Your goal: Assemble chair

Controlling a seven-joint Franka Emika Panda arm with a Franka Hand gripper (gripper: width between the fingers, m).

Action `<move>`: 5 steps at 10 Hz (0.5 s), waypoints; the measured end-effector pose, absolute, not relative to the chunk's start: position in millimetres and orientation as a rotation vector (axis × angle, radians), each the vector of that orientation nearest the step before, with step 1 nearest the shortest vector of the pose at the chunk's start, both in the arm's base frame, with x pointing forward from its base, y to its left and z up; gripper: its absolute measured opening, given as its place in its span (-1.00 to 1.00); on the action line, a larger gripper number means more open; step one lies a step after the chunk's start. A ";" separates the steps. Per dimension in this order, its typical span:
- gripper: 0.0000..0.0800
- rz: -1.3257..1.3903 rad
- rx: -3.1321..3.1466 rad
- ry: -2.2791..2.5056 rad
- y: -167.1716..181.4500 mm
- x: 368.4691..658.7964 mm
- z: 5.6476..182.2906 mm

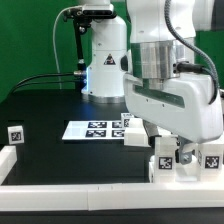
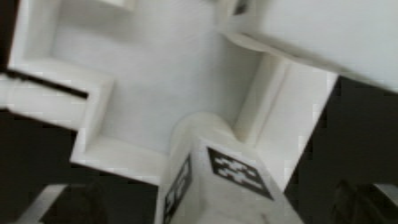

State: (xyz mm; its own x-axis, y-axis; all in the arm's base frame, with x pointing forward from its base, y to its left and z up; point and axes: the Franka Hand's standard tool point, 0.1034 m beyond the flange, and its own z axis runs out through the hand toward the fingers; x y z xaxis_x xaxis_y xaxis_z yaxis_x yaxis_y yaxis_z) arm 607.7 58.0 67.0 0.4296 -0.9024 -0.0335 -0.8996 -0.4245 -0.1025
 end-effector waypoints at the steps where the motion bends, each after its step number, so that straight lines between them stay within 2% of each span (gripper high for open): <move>1: 0.62 -0.045 -2.612 1.550 57.5 607.6 66.9; 2: 0.62 -0.053 -2.679 1.446 57.3 607.5 66.7; 4: 0.62 -0.104 -2.999 0.798 58.1 608.5 67.7; 5: 0.62 -0.105 -3.008 0.752 58.4 608.5 67.5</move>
Offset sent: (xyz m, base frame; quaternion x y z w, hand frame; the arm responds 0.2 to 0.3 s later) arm -0.0056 0.0121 0.0043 -0.0228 0.0134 -0.4474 0.8940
